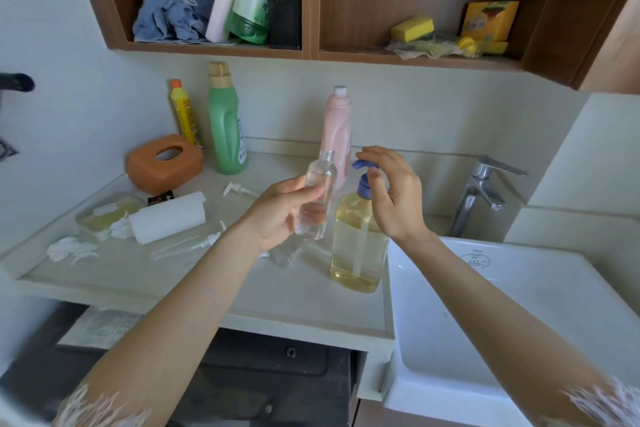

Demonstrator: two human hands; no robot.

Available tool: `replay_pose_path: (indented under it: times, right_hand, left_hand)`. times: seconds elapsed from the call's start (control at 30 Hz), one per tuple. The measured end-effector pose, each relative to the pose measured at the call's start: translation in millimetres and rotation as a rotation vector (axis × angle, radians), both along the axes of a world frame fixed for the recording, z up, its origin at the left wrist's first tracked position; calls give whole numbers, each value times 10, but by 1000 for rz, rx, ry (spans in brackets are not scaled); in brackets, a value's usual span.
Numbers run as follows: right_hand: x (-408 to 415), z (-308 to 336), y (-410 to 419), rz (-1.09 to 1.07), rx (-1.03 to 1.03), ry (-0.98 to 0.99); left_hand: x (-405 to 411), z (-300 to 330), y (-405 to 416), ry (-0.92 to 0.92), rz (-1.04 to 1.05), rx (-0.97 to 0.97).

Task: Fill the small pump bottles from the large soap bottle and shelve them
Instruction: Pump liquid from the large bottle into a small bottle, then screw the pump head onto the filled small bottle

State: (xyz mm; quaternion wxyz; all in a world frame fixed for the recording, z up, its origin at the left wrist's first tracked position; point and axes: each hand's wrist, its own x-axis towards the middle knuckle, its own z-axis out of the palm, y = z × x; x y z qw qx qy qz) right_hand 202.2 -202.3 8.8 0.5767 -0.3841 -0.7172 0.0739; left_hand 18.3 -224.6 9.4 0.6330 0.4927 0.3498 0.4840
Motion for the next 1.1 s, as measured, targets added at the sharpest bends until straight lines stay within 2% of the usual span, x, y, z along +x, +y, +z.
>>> replay_pose_path:
  times: [0.1, 0.2, 0.43, 0.53, 0.63, 0.73, 0.87, 0.97, 1.1]
  right_hand:
    - [-14, 18, 17, 18, 8, 36]
    - [-41, 47, 40, 24, 0, 42]
    - [-219, 142, -57, -17, 167, -101]
    - [-296, 116, -86, 86, 296, -231]
    - [-392, -7, -85, 192, 313, -293]
    - [-529, -246, -4, 271, 205, -320]
    - [-783, -640, 206, 323, -194, -517]
    - [-1024, -950, 363, 346, -431, -668]
    - [-1399, -1244, 512, 272, -511, -867]
  left_hand:
    - [-125, 157, -29, -73, -205, 77]
    - [-208, 329, -99, -101, -276, 161]
    - [-346, 434, -181, -120, -114, 221]
    - [-419, 417, -220, -94, -50, 228]
    - [-511, 333, -260, 9, 87, 263]
    - [-717, 105, -315, 166, 348, 274]
    - [-1072, -283, -416, 443, 611, 151]
    - [-1320, -608, -445, 593, 620, 48]
    - [-1621, -985, -376, 655, 527, -4]
